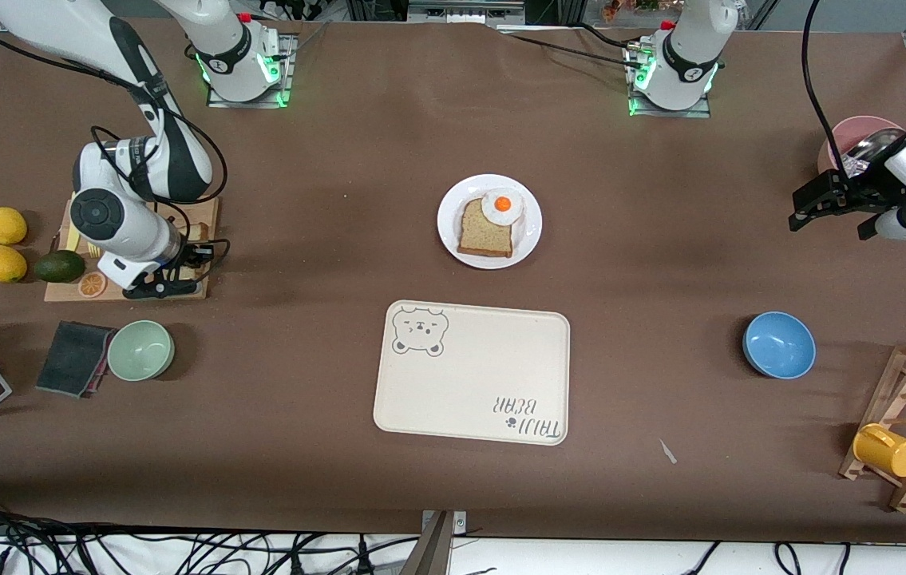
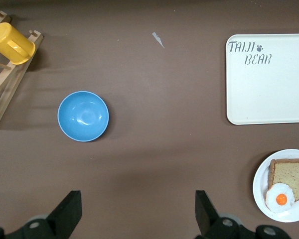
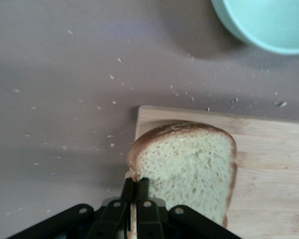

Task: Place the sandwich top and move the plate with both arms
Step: 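Grasp the bread slice with the right gripper and lift it, then carry the bread slice with the right gripper over the white plate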

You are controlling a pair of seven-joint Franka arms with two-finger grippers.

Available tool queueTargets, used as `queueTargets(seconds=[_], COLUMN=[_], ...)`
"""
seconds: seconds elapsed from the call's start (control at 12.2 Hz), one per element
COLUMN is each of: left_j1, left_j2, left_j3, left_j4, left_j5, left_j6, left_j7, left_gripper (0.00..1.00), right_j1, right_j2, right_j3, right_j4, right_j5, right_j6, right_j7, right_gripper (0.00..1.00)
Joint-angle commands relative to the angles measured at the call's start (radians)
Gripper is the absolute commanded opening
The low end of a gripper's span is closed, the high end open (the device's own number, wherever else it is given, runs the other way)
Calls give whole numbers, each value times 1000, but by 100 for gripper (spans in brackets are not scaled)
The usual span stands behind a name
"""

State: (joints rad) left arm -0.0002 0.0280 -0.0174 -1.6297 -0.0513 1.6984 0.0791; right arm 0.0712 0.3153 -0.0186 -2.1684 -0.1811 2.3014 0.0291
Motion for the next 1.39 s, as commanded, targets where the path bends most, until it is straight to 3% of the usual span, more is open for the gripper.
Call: queueTargets(seconds=[0.0,0.41,0.82,1.06,1.31], left_j1=[-6,-6,-4,-6,-6], left_j2=[13,13,13,13,13], left_j3=[2,2,2,2,2], left_j4=[31,31,33,31,31], left_j5=[19,19,19,19,19], left_j6=[-25,-25,-25,-25,-25], left_j7=[-12,-12,-12,-12,-12], left_gripper=[100,100,100,100,100], right_j1=[6,6,36,166,312], right_j2=[-2,-2,10,50,143], right_j3=[41,225,445,474,473], right_j4=[116,243,358,427,533], right_j5=[-6,8,110,176,176], right_j6=[-158,-318,-405,-389,-355], right_j7=[26,222,578,814,1049], right_gripper=[0,0,0,0,0])
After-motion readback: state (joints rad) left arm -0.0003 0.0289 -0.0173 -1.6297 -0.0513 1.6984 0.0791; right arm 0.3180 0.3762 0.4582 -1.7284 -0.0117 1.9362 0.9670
